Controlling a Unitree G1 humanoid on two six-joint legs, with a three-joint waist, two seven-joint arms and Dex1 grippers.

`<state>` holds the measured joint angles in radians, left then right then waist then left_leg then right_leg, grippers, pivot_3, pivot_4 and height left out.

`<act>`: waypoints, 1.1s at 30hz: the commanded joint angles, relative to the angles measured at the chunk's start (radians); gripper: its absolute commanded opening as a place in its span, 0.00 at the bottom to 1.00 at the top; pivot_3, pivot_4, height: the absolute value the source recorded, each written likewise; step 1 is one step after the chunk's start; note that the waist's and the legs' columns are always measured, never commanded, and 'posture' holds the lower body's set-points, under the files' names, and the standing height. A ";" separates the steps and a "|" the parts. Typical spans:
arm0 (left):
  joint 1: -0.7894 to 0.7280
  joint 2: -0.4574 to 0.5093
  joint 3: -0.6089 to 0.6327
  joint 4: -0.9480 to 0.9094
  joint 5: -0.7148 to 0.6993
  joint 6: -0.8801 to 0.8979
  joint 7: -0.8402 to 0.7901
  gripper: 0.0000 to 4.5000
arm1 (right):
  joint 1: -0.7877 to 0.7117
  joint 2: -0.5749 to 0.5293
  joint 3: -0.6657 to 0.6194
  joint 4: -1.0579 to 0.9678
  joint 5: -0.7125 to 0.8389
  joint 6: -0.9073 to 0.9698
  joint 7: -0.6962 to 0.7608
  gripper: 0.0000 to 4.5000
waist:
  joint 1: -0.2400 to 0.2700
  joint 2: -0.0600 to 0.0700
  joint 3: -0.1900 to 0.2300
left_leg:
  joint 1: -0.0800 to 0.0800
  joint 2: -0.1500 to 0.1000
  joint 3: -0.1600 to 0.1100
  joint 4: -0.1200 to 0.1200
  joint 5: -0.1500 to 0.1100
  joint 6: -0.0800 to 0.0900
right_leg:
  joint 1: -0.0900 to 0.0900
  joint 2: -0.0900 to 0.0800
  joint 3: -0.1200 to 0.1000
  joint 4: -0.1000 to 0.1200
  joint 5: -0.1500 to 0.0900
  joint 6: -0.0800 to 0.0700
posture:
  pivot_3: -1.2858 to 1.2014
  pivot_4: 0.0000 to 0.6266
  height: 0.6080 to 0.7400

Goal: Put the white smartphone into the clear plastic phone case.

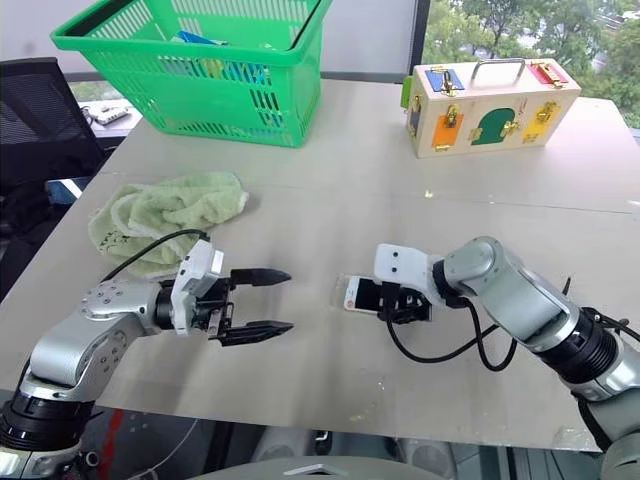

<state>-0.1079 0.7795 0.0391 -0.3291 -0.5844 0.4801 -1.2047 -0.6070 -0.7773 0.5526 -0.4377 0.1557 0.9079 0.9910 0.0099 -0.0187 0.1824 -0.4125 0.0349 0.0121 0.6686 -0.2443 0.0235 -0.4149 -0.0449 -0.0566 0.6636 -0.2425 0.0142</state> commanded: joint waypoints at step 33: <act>0.025 -0.009 -0.004 -0.033 -0.004 -0.019 0.037 1.00 | -0.057 0.083 0.095 0.235 -0.118 0.007 0.015 0.64 | -0.013 -0.007 -0.008 | 0.016 0.006 0.010 0.000 0.000 0.000 | 0.007 0.001 0.012 0.000 0.002 -0.005 | 0.52 0.24 1.00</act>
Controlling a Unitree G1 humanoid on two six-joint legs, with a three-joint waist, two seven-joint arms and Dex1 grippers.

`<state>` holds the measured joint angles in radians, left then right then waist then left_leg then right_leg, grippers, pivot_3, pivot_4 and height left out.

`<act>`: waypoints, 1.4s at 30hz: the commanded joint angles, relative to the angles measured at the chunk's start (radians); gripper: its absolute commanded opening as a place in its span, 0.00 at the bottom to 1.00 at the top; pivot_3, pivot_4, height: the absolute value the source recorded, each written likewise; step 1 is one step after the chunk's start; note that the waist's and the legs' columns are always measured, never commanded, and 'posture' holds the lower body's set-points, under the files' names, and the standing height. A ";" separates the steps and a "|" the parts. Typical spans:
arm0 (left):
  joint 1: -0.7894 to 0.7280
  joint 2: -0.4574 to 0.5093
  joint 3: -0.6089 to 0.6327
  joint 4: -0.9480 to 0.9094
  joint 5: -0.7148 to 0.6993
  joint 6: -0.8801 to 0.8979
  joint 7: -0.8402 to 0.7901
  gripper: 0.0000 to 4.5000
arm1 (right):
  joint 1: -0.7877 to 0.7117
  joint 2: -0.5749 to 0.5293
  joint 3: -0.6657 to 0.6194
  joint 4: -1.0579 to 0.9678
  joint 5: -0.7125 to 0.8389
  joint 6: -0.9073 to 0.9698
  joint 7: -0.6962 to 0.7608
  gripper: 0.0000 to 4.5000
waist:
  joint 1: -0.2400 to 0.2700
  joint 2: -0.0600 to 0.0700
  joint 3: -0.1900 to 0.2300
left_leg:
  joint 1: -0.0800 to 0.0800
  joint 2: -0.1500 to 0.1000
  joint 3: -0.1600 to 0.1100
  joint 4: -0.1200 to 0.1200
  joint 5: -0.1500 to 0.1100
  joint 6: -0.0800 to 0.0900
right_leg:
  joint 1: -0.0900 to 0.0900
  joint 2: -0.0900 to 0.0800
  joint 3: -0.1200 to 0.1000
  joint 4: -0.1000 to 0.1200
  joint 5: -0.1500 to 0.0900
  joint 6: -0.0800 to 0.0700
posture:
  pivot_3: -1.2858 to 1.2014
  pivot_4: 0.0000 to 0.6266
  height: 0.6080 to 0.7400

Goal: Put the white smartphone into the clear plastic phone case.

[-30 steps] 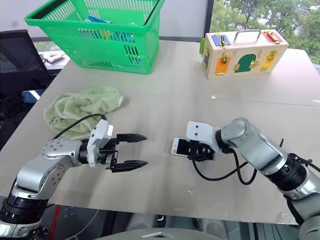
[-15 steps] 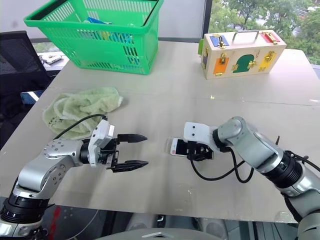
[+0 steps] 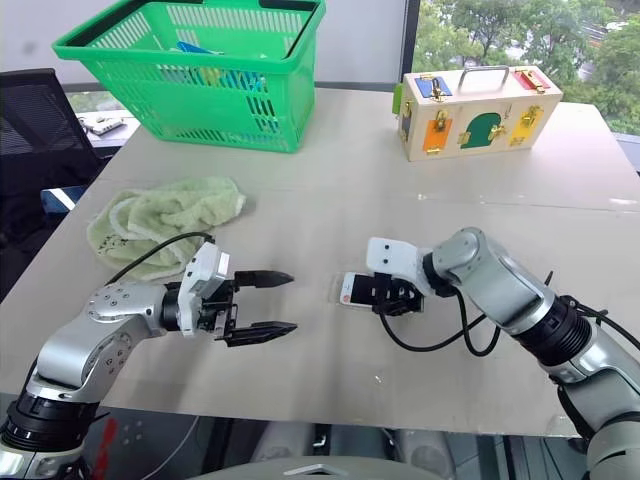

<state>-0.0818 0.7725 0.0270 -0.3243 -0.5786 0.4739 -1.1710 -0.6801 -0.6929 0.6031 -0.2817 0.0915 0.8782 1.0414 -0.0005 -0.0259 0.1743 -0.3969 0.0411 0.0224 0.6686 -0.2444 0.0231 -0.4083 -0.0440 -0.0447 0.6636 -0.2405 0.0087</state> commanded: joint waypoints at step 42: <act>-0.002 -0.032 -0.041 0.014 0.055 -0.064 0.003 1.00 | 0.100 -0.023 0.090 -0.028 -0.109 0.082 0.062 0.64 | 0.022 -0.001 -0.013 | -0.002 -0.002 0.001 -0.015 -0.001 -0.001 | -0.003 -0.013 -0.018 -0.014 0.000 0.000 | 0.52 0.24 1.00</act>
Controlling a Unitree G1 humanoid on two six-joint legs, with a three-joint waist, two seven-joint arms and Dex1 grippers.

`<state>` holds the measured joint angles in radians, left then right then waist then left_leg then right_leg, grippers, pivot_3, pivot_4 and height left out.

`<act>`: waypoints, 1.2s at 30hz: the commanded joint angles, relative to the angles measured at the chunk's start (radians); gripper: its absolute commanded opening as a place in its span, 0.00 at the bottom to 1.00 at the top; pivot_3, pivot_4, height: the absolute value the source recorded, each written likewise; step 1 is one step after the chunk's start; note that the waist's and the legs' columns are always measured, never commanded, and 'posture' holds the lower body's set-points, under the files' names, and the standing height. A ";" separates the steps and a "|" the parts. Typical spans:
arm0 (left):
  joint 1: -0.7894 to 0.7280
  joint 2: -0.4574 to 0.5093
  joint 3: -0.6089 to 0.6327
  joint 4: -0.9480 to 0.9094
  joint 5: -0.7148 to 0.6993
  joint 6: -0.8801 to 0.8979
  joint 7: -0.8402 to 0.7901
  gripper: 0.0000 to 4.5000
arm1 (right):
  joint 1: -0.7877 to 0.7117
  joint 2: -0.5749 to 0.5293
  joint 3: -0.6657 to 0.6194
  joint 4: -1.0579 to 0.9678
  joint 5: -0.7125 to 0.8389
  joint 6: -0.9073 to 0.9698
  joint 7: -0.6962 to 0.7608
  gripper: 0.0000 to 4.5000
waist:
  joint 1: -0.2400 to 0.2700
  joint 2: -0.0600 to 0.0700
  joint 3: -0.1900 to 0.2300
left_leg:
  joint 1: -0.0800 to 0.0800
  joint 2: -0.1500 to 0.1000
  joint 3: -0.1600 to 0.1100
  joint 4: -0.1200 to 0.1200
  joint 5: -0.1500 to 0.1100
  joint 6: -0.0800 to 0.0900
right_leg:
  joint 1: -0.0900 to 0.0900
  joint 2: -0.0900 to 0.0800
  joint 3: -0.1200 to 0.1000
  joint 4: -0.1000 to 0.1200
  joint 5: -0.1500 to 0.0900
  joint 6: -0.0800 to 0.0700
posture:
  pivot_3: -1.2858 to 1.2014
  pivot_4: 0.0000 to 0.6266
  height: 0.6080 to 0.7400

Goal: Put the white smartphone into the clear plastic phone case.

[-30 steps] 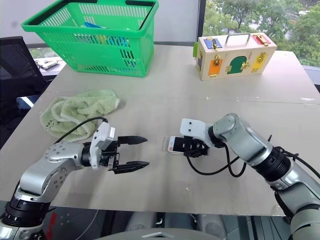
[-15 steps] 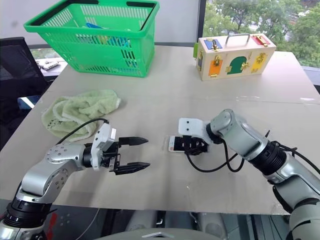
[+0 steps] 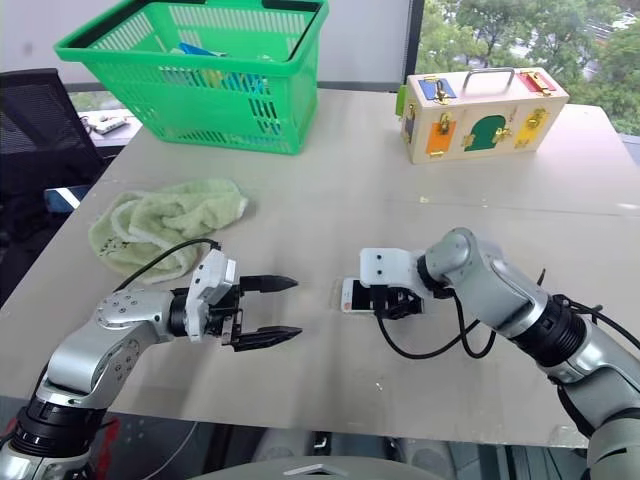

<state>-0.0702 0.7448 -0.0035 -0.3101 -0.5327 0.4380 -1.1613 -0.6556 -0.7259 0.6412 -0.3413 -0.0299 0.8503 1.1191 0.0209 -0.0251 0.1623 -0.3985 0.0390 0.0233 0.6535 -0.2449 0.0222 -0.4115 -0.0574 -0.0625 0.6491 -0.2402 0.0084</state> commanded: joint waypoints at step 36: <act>-0.118 -0.004 -0.042 0.200 0.074 -0.126 -0.107 0.00 | 0.226 0.020 -0.460 -0.360 0.309 0.361 -0.197 0.07 | -0.015 0.009 0.007 | -0.018 0.010 0.000 -0.001 0.000 0.000 | -0.019 0.021 -0.001 -0.001 0.008 -0.006 | 0.52 0.24 1.00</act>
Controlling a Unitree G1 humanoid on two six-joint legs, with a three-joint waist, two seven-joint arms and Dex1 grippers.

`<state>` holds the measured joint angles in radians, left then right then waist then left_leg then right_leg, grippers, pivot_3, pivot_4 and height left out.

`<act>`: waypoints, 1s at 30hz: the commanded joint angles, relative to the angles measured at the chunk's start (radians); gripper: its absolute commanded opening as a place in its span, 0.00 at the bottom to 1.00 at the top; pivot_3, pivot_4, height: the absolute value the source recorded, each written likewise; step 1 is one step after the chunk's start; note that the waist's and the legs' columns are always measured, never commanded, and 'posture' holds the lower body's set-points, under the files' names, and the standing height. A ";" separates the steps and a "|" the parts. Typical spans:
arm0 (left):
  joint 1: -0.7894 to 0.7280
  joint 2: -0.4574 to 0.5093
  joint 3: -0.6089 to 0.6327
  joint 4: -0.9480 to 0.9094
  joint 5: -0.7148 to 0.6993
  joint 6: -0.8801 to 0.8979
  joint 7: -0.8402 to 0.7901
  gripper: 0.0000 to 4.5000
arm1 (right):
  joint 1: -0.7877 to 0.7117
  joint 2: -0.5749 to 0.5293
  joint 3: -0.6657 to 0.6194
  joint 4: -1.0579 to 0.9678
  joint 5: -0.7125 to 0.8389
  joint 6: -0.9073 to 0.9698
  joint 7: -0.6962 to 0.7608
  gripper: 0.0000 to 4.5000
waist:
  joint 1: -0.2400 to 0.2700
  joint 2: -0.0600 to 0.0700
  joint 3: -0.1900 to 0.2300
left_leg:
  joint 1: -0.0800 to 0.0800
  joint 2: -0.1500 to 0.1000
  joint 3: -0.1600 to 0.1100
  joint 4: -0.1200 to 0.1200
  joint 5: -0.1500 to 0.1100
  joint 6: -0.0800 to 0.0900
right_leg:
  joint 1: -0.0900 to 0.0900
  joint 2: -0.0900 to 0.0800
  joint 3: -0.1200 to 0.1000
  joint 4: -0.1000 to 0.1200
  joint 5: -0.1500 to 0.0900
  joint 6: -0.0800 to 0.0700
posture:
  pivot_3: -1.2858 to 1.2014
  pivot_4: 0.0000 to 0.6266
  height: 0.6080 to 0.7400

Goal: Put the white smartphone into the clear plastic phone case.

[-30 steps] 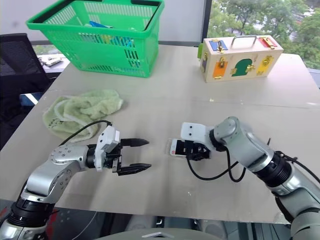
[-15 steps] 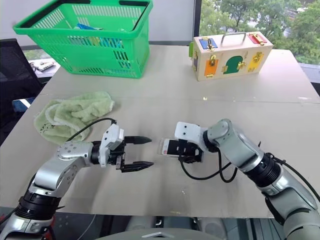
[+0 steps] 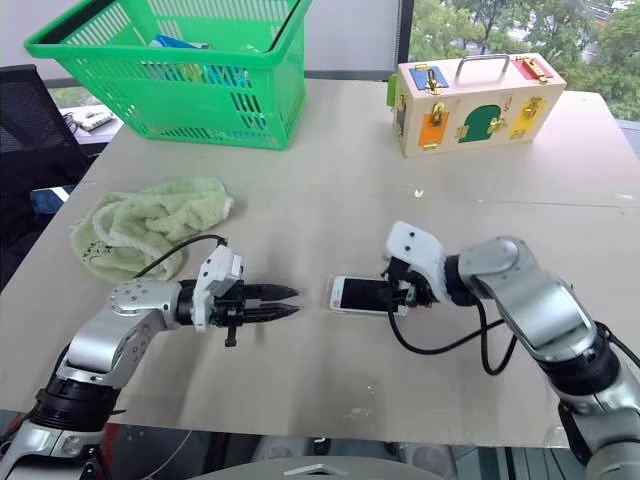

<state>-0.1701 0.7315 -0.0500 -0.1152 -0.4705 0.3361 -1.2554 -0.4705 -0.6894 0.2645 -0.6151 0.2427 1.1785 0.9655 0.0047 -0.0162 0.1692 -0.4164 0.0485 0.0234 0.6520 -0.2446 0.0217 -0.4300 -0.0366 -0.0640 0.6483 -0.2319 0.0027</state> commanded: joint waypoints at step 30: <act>-0.157 -0.118 -0.140 0.207 0.223 -0.151 0.037 0.00 | -0.098 -0.080 0.259 0.074 -0.007 -0.078 -0.154 0.01 | 0.005 -0.001 0.001 | 0.002 -0.001 0.001 0.013 0.000 0.000 | -0.001 0.001 0.003 0.014 -0.002 0.003 | 0.52 0.24 1.00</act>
<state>-0.3280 0.6207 -0.1767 0.0971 -0.2553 0.1951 -1.2164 -0.5488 -0.7882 0.5033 -0.5299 0.2304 1.1367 0.7927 0.0102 -0.0174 0.1699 -0.4147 0.0481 0.0240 0.6658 -0.2444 0.0218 -0.4306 -0.0354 -0.0607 0.6629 -0.2335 0.0060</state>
